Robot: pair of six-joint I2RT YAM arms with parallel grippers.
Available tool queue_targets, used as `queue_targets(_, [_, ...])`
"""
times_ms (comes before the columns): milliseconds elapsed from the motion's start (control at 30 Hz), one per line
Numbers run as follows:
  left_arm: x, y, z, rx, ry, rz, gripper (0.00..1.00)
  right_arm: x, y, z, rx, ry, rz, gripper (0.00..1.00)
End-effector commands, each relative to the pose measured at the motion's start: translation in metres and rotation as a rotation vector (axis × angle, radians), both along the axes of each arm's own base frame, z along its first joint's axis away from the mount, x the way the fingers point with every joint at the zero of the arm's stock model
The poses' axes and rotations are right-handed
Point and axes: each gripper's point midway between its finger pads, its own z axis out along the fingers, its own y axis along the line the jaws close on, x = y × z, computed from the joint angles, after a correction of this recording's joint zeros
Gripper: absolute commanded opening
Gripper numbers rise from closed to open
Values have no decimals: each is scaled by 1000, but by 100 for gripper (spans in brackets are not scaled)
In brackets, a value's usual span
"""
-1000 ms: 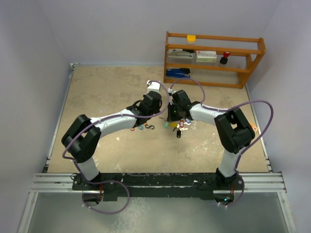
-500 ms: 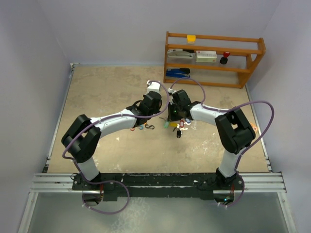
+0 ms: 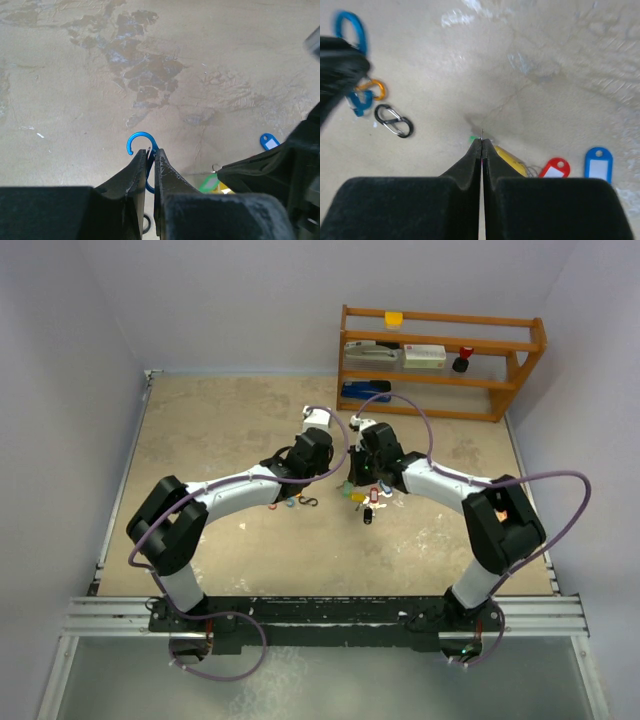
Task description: Put the keys on the keyring
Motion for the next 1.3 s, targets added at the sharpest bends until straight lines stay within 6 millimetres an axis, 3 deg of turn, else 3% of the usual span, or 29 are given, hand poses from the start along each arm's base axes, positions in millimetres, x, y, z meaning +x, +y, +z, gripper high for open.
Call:
queue_targets(0, [3, -18, 28, -83, -39, -39, 0, 15, 6, 41, 35, -168, 43, 0])
queue_targets(200, [0, -29, 33, -107, -27, -83, 0, 21, 14, 62, 78, -252, 84, 0])
queue_targets(433, [-1, -34, 38, -114, -30, -96, 0, 23, 27, 73, 130, -281, 138, 0])
queue_targets(1267, [-1, -40, 27, -113, -20, -108, 0, 9, 35, 91, 202, -330, 207, 0])
